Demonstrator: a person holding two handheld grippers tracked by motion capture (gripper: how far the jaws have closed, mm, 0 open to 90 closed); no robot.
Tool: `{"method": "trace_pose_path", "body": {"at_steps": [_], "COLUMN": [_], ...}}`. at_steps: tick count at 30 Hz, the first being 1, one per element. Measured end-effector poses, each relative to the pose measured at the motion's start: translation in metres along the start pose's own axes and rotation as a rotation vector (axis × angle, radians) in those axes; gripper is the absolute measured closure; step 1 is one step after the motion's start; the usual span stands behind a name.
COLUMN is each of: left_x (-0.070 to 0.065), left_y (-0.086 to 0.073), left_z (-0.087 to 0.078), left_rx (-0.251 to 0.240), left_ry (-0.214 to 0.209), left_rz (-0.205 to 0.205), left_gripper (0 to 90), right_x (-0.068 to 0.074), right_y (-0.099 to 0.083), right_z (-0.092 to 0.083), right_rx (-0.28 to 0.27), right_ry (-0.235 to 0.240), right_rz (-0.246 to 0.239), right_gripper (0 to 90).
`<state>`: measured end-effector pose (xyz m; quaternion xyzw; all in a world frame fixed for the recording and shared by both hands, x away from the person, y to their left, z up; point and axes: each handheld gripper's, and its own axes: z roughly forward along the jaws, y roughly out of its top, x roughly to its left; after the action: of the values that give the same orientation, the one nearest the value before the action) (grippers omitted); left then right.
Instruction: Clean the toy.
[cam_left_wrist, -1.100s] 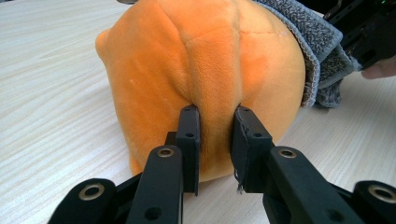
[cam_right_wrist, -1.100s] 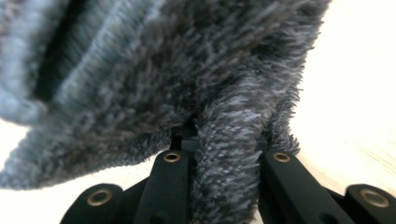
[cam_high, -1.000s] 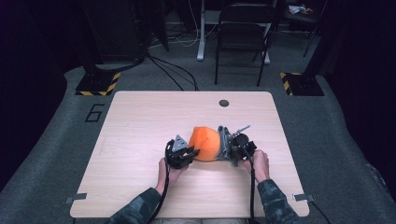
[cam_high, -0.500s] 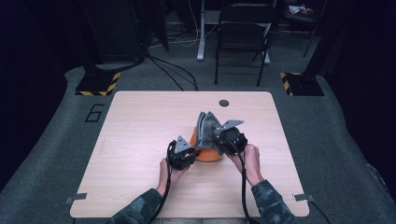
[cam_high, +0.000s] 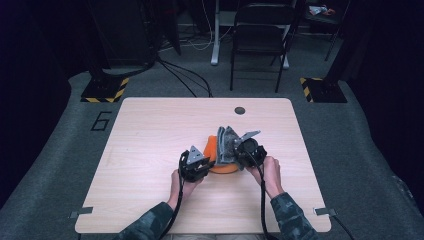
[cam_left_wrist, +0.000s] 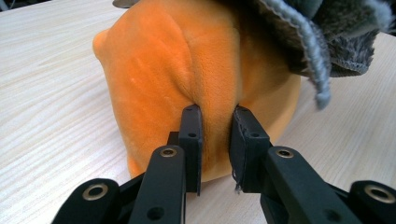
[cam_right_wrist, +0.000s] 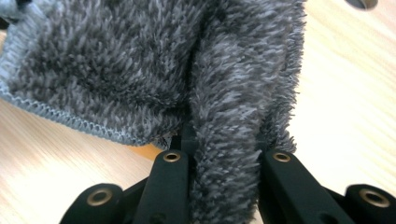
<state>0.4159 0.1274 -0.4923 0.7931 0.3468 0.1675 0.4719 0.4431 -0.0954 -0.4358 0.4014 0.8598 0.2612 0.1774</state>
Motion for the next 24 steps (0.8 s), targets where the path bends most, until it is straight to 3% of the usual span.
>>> {"method": "trace_pose_path", "body": {"at_steps": [3, 8, 14, 16, 20, 22, 23, 24], "left_x": [0.001, 0.002, 0.005, 0.007, 0.009, 0.01, 0.01, 0.01], "left_y": [0.0, 0.0, -0.001, -0.001, -0.002, -0.002, -0.002, -0.002], "left_z": [0.001, 0.001, 0.0, 0.0, 0.0, 0.0, 0.0, 0.0], "left_rx": [-0.002, 0.001, -0.006, -0.002, -0.004, -0.007, -0.008, -0.009], "left_ry": [0.001, -0.002, 0.0, -0.006, -0.005, -0.002, -0.002, -0.002], "left_rz": [0.004, -0.005, -0.022, -0.026, -0.024, -0.026, -0.026, -0.029], "left_gripper": [75.8, 75.8, 75.7, 75.6, 75.4, 75.3, 75.2, 75.0], "right_x": [-0.006, -0.014, -0.027, -0.03, -0.031, -0.035, -0.036, -0.037], "right_y": [-0.004, -0.015, -0.034, -0.036, -0.031, -0.026, -0.023, -0.019], "right_z": [0.003, 0.012, 0.044, 0.046, 0.036, 0.024, 0.016, 0.005], "right_rx": [0.018, 0.079, 0.182, 0.172, 0.181, 0.146, 0.116, 0.072], "right_ry": [-0.001, -0.01, -0.021, -0.004, -0.033, -0.042, -0.044, -0.034], "right_rz": [0.007, 0.058, 0.077, 0.097, 0.09, 0.101, 0.123, 0.112], "right_gripper": [77.4, 77.5, 77.4, 77.4, 77.7, 77.8, 77.8, 77.8]}}
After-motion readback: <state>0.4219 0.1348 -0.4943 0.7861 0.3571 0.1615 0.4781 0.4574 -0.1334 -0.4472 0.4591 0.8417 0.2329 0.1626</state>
